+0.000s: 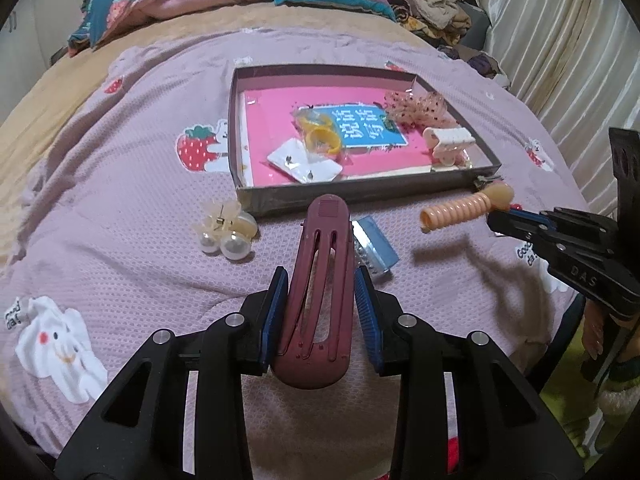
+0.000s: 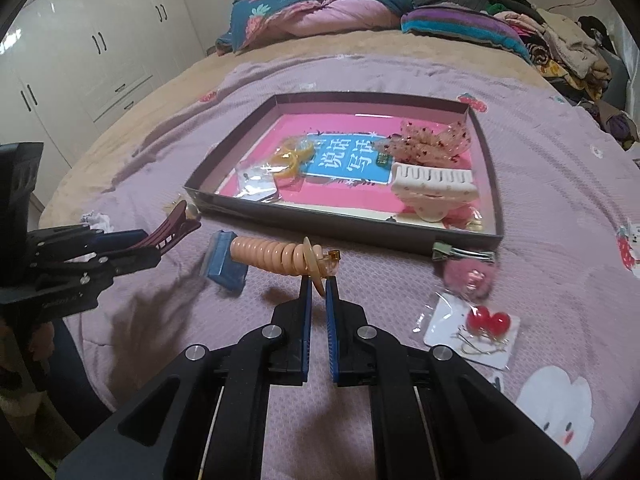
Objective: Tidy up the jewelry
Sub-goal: 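Carry the maroon clip and peach coil into the box and release both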
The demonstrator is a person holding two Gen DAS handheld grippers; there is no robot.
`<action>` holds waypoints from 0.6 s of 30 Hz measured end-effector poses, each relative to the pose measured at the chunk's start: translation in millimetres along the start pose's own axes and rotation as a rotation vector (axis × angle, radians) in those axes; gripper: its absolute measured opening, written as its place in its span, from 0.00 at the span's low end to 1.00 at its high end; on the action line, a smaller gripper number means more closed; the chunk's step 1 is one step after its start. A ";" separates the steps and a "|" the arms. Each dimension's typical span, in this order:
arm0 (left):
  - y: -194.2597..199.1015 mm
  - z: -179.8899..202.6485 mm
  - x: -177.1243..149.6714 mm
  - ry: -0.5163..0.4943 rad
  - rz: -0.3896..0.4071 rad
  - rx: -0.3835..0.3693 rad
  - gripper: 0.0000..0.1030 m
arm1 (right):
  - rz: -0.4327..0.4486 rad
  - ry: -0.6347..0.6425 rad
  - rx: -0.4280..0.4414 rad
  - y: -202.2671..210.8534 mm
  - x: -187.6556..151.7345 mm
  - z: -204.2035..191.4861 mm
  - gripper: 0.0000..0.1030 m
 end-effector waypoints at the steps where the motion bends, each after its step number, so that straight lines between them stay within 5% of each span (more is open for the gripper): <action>1: 2.9 1.1 1.5 0.000 0.007 -0.001 0.25 | 0.004 0.000 -0.002 2.8 -0.2 0.2 0.06; 18: 27.4 28.6 37.4 -0.028 0.081 -0.025 0.25 | 0.105 -0.025 -0.068 66.9 4.6 28.4 0.06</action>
Point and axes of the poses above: each gripper's, at about its wrist camera, not at the fingertips, and y roughly against the way its jaws point, z to its right, x to its top, the point moved 8 cm from there along -y, roughly the way its jaws point, and after that the axes turned 15 degrees about y, right-handed, at the moved point
